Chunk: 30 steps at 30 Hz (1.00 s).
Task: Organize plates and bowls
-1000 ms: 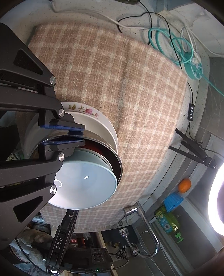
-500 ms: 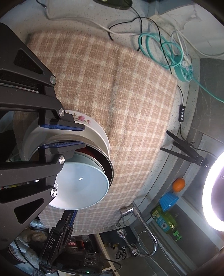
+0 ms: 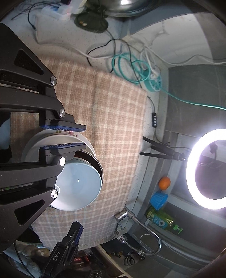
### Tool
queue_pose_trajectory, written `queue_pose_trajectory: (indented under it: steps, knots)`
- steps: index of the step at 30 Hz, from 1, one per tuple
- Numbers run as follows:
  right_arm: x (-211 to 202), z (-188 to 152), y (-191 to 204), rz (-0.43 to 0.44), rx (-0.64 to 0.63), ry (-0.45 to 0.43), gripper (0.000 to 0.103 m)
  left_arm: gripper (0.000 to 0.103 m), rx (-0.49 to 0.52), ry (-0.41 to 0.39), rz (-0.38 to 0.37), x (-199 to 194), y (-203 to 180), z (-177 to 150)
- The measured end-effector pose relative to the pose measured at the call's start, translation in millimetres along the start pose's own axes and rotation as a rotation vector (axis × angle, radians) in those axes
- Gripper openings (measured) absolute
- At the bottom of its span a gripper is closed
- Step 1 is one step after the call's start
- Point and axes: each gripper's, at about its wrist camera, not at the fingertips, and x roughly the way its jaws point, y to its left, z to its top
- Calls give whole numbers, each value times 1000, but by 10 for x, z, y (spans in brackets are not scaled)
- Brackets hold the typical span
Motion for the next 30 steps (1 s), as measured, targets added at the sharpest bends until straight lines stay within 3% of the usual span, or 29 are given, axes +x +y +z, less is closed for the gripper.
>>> queue_pose_trajectory:
  steps: [10,14,17,19,21,24,28,30]
  knots:
    - [-250,-193,102,-54,-42,-103,28,17,56,-49,8,-229,-157,-117]
    - [-351,-259,107,-75,-40,-135,32,39,100,-75,36,-310,-245,-174]
    - [-422,-293,127,-103,-54,-165,33,41,129,-89,58,-359,-312,-219]
    - [-470,-328,156,-121,-67,-188,39,42,142,-99,66,-390,-348,-241]
    - [-533,-376,181,-127,-72,-223,58,47,154,-114,74,-424,-377,-262]
    - [-632,-433,227,-147,-71,-286,74,49,162,-141,75,-486,-408,-281]
    - [-700,-482,305,-184,-81,-333,77,68,157,-175,68,-574,-416,-281]
    - [-701,-500,342,-196,-90,-342,79,68,161,-187,69,-598,-422,-282]
